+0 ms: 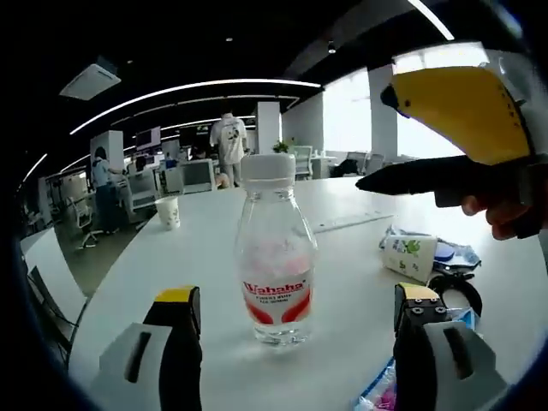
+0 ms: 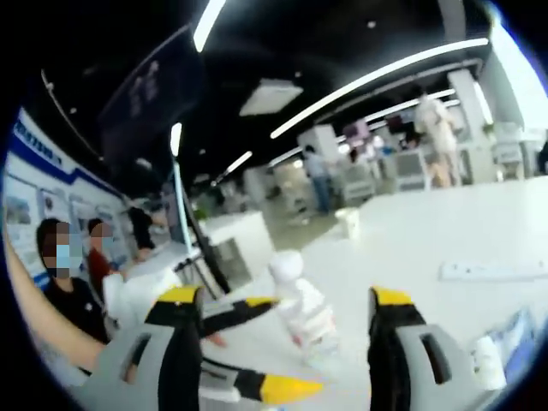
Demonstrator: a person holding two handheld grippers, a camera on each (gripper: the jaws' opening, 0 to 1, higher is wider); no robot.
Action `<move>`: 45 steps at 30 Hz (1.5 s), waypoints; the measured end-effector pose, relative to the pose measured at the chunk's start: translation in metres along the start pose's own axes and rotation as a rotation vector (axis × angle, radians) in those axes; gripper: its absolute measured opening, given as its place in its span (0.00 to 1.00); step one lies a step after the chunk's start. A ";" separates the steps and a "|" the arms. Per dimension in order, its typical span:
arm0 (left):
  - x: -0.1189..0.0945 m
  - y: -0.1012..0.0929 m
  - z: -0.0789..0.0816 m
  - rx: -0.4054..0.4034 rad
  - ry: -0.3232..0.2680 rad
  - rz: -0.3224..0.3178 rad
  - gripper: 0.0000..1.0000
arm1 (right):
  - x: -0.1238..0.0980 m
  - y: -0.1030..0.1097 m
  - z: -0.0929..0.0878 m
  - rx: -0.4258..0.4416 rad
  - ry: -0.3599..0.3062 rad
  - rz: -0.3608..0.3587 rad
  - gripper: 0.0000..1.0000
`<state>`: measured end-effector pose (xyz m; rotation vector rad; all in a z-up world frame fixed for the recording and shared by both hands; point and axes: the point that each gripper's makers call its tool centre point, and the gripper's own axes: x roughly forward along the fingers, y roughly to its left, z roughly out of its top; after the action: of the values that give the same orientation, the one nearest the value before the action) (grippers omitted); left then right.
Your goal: Arrange the tabletop items into an orderly group along one side of the table until the central work area is clear of visible clutter.
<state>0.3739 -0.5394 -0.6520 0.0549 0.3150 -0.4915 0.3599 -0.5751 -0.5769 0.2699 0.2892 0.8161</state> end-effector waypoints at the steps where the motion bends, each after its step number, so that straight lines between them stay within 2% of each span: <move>1: -0.001 -0.002 -0.001 -0.005 0.005 -0.012 0.98 | -0.002 0.000 -0.002 0.008 0.007 -0.007 0.83; 5: -0.006 -0.007 -0.007 -0.004 0.037 -0.043 1.00 | -0.012 -0.003 -0.012 0.015 0.030 -0.029 0.89; 7: -0.007 -0.009 -0.009 -0.008 0.048 -0.053 1.00 | -0.017 -0.008 -0.018 0.069 0.046 -0.054 0.94; 11: -0.010 -0.016 -0.008 -0.025 0.054 -0.081 1.00 | -0.028 -0.015 -0.022 0.069 0.051 -0.089 0.96; 15: -0.014 -0.019 -0.006 -0.031 0.061 -0.105 1.00 | -0.038 -0.020 -0.022 0.056 0.063 -0.112 0.96; 19: -0.019 -0.019 -0.005 -0.027 0.072 -0.115 1.00 | -0.047 -0.028 -0.018 0.085 0.040 -0.139 0.96; 27: -0.032 -0.022 -0.002 -0.015 0.077 -0.137 1.00 | -0.067 -0.032 -0.013 0.082 0.029 -0.158 0.95; 32: -0.042 -0.021 -0.007 -0.005 0.096 -0.144 1.00 | -0.083 -0.036 -0.016 0.086 0.036 -0.178 0.92; 39: -0.059 -0.022 -0.011 -0.009 0.108 -0.146 1.00 | -0.098 -0.035 -0.017 0.089 0.031 -0.193 0.92; 45: -0.071 -0.023 -0.010 -0.007 0.107 -0.164 1.00 | -0.111 -0.026 -0.018 0.072 0.030 -0.192 0.92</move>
<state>0.3008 -0.5266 -0.6389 0.0491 0.4286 -0.6510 0.2990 -0.6728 -0.5863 0.2924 0.3674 0.6214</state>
